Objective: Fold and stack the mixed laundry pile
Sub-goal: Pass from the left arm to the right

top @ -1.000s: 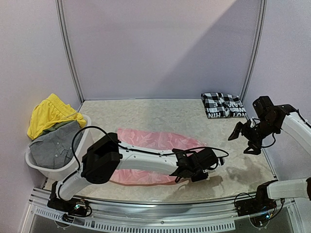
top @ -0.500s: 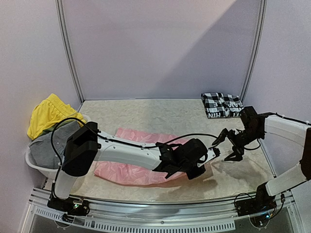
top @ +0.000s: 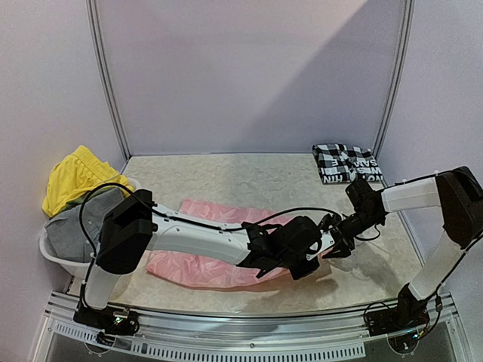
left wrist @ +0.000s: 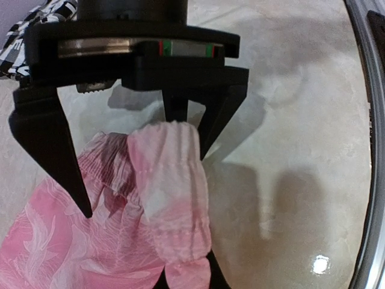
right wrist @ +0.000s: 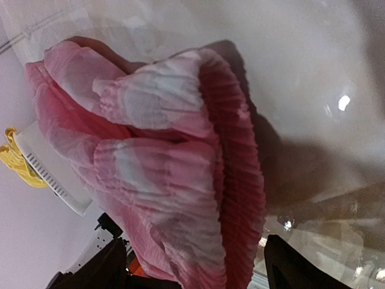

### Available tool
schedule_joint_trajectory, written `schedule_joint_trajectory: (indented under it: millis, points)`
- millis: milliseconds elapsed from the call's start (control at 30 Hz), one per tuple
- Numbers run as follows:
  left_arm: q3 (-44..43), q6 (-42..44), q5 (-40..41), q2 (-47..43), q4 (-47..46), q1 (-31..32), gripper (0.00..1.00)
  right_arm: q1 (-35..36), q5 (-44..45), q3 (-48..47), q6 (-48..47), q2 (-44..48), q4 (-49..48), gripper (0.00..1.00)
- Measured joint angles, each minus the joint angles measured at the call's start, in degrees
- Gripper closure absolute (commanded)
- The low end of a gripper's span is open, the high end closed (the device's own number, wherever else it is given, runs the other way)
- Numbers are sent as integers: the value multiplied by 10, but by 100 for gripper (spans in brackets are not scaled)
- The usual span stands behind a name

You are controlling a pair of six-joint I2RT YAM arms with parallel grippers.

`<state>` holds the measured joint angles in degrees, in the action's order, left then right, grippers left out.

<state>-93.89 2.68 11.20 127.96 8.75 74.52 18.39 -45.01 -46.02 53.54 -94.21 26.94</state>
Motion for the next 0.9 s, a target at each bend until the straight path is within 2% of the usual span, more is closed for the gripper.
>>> schedule_joint_trajectory:
  millis: [133,300,367,400,433,500,567,600,633,667,800,900]
  points:
    - [0,-3,1,0,0,0,100,1,-12,4,9,-29,-34,53]
    - [1,-9,2,0,-2,0,100,2,-27,5,19,-46,-73,87]
    - [1,-12,2,0,-2,0,97,2,-33,4,21,-47,-81,99]
    - [1,-13,3,0,-2,0,92,3,-34,2,17,-47,-82,100]
    - [1,-13,3,0,-3,0,82,3,-35,-2,18,-48,-80,100]
    - [1,-20,5,0,-2,0,59,3,-35,-14,12,-51,-72,100]
    - [-1,-31,6,-3,8,0,40,3,-32,-28,2,-53,-61,100]
    - [-2,-37,9,-6,19,0,28,3,-29,-36,-4,-53,-50,100]
    - [-3,-44,13,-11,30,0,11,3,-24,-44,-12,-53,-40,100]
    - [-3,-45,15,-17,40,0,2,3,-18,-52,-19,-53,-30,100]
    - [-2,-74,37,-67,88,0,1,3,13,-86,-61,-53,29,100]
    - [-2,-101,45,-116,135,-2,8,3,43,-111,-91,-53,82,100]
